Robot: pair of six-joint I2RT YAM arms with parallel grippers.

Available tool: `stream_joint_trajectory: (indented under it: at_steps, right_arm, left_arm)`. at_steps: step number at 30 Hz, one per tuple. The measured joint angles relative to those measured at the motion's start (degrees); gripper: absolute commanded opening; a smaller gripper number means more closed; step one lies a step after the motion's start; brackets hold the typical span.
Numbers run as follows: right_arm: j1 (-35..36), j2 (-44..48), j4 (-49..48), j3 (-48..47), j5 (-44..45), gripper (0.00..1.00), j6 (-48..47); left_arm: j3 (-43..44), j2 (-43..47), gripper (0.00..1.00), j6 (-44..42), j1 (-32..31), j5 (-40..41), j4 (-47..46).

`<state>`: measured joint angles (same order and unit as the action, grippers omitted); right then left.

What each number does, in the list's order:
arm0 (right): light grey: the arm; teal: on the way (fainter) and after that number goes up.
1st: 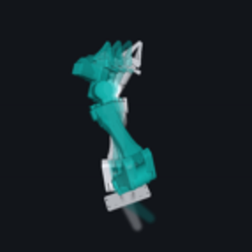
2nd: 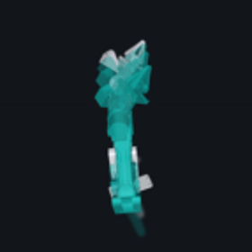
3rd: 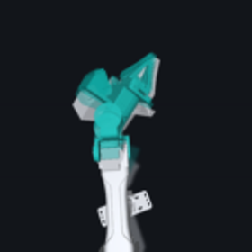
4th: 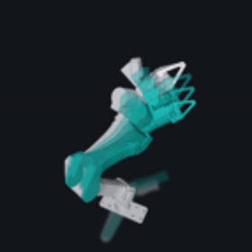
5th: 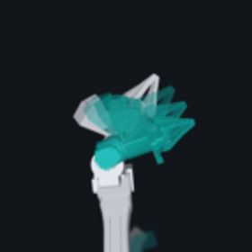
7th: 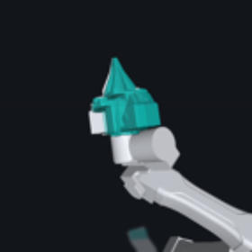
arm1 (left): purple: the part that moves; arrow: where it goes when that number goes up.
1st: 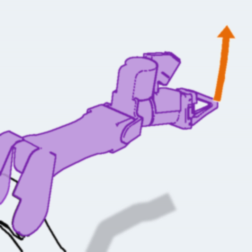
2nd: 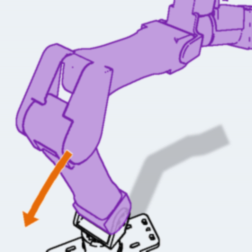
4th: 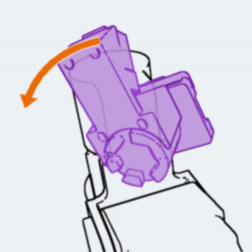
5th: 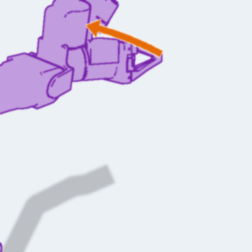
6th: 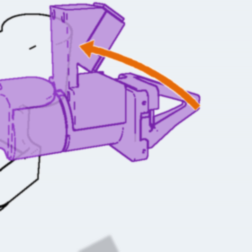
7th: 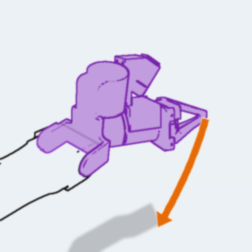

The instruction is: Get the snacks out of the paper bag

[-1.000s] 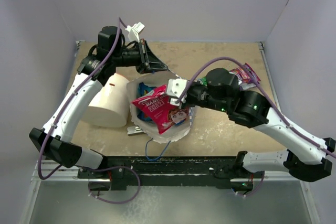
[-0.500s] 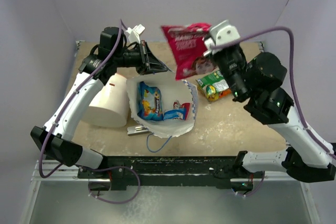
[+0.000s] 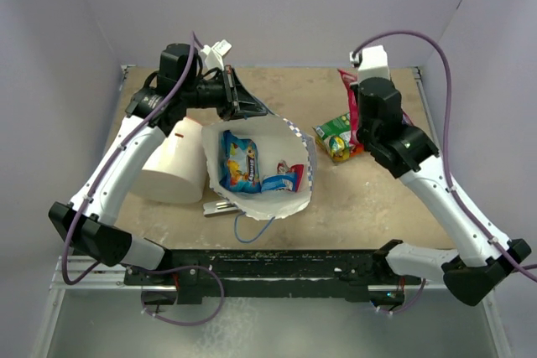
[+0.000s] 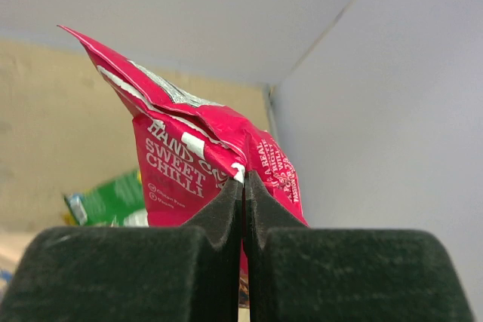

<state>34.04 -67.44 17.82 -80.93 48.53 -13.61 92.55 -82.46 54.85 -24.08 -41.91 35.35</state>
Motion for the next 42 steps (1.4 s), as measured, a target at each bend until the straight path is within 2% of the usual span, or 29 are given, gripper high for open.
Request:
stream_joint_trajectory:
  at_steps: [7, 13, 18, 21, 25, 28, 35, 36, 37, 40, 42]
  right_arm:
    - [-1.0, 4.3, 18.7, 7.9, -4.6, 0.0, 30.2]
    - [-1.0, 9.1, 26.6, 13.5, -7.6, 0.0, 49.7]
    - [-3.5, 7.6, 28.2, 20.6, -8.2, 0.0, 60.6]
    - [-10.0, 5.4, 27.5, 25.1, -9.6, 0.0, 64.0]
    - [-20.1, 4.4, 23.2, 30.3, -13.4, 0.0, 63.7]
    - [-26.7, 4.1, 18.4, 33.5, -16.6, 0.0, 61.3]
    - [-37.3, -0.3, 7.3, 35.7, -19.9, 0.0, 52.9]
    - [-38.9, -1.2, 5.5, 36.0, -20.3, 0.04, 51.6]
    - [-40.3, -1.9, 4.0, 36.4, -20.8, 0.12, 50.4]
    - [-43.4, -3.7, 1.1, 37.1, -22.3, 0.47, 46.7]
    - [-44.1, -4.1, 0.0, 37.1, -23.2, 0.66, 44.7]
  left_arm:
    - [-0.1, 0.5, 0.0, -0.2, 0.0, -0.1, 0.2]
    - [-0.2, 0.5, 0.0, -0.4, 0.0, -0.8, 0.2]
    - [-0.2, 0.5, 0.0, -0.4, 0.0, -1.4, 0.3]
    - [-0.2, 0.5, 0.0, -0.5, 0.0, -1.5, 0.4]
    - [-0.2, 0.5, 0.0, -0.6, 0.0, -1.6, 1.0]
    - [-0.2, 0.5, 0.0, -0.9, 0.0, -1.6, 1.7]
    - [0.3, 0.5, 0.0, -1.5, 0.0, -1.6, 3.0]
    - [0.5, 0.5, 0.0, -1.5, 0.0, -1.7, 3.2]
    - [0.7, 0.5, 0.0, -1.6, 0.0, -1.8, 3.2]
    - [1.7, 0.5, 0.0, -2.1, 0.0, -2.4, 3.2]
    - [2.6, 0.5, 0.0, -3.1, 0.0, -2.4, 3.3]
